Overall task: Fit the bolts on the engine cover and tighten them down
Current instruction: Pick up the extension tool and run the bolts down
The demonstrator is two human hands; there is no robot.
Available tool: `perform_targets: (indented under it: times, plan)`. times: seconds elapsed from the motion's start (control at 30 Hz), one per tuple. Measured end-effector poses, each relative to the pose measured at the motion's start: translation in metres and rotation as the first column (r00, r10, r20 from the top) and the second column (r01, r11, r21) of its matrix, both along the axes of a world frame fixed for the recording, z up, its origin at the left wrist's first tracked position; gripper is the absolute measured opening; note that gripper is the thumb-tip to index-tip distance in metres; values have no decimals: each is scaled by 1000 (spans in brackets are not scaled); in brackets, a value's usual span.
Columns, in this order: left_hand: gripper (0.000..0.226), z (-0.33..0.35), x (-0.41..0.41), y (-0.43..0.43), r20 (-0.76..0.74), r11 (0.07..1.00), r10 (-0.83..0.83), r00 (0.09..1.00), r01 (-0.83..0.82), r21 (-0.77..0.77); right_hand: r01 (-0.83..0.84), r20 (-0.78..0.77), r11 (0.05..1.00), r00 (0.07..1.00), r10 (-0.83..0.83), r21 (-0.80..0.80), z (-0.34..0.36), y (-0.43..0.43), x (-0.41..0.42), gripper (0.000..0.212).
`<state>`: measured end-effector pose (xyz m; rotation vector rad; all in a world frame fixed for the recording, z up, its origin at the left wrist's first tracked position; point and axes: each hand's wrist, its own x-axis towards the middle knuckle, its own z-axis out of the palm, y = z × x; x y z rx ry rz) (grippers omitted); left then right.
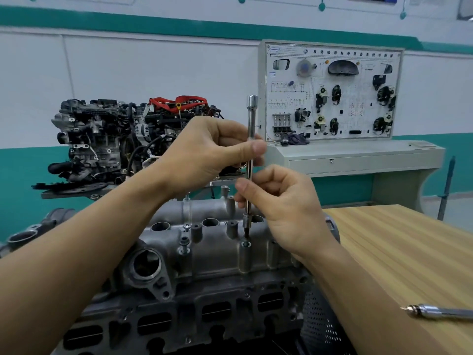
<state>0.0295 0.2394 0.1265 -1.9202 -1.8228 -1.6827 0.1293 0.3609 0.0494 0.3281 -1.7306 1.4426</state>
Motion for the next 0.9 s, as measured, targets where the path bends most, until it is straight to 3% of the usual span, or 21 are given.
perform_targets:
  times: [0.07,0.23,0.37,0.47,0.63,0.7,0.8,0.9]
  plan:
    - [19,1,-2,0,-16,998,39,999,-38,46,13,9,999,1000,-13,-34,-1,1,0,19]
    - [22,-1,0,-2,33,994,-50,998,53,-94,-107,178,993,979,97,50,1,6,1,22]
    - [28,-1,3,-1,-27,999,12,1000,-13,-35,-33,74,998,997,29,51,-2,1,-1,12]
    - [19,0,1,-1,-65,996,69,996,-66,56,26,27,999,999,-26,-25,-3,-1,0,12]
    - [20,-1,-2,-3,-20,996,-17,1000,15,-83,-98,177,995,980,93,18,2,3,6,19]
    - [22,-1,-2,-2,13,995,-44,999,45,-93,-89,168,996,982,84,22,3,2,7,21]
    - [27,-1,0,-1,-63,999,34,997,-35,-14,15,63,1000,998,-15,-7,1,-2,4,12]
    - [13,-1,-1,-1,-76,996,71,995,-66,67,49,31,996,998,-47,-76,-1,-2,4,17]
